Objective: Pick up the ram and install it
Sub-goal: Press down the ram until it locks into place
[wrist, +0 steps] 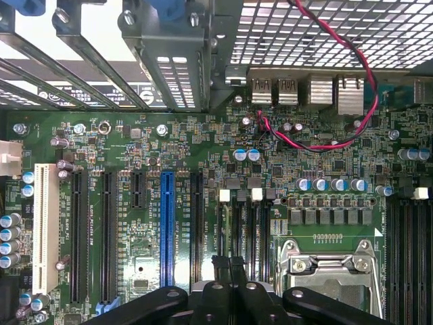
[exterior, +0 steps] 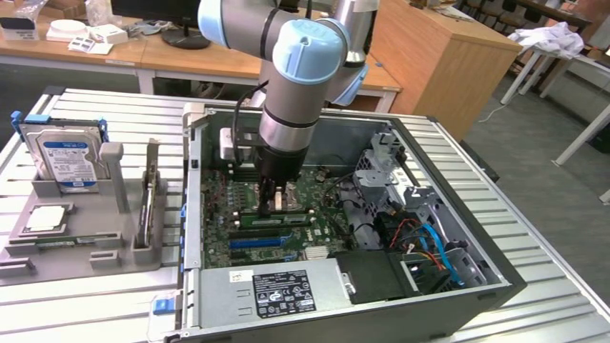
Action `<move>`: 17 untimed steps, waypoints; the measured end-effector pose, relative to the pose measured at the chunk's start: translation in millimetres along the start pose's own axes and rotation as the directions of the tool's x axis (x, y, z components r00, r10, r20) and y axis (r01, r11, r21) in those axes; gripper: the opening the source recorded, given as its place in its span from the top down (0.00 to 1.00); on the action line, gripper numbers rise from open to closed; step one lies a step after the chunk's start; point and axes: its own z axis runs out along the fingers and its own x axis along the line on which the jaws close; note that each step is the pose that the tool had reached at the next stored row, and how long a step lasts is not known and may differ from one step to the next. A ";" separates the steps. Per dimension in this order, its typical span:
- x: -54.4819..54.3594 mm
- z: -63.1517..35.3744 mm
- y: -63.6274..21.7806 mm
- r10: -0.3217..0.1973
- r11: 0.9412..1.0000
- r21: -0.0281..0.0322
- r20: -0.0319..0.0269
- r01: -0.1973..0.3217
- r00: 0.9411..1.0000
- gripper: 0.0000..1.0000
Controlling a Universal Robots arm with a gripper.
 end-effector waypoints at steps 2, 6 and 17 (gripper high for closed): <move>0.0 0.0 0.0 0.000 1.000 0.000 0.000 0.000 1.000 0.89; 0.0 0.3 0.0 0.000 1.000 0.000 0.000 0.000 1.000 0.89; 0.1 0.4 0.0 0.000 1.000 0.000 0.000 0.000 1.000 0.89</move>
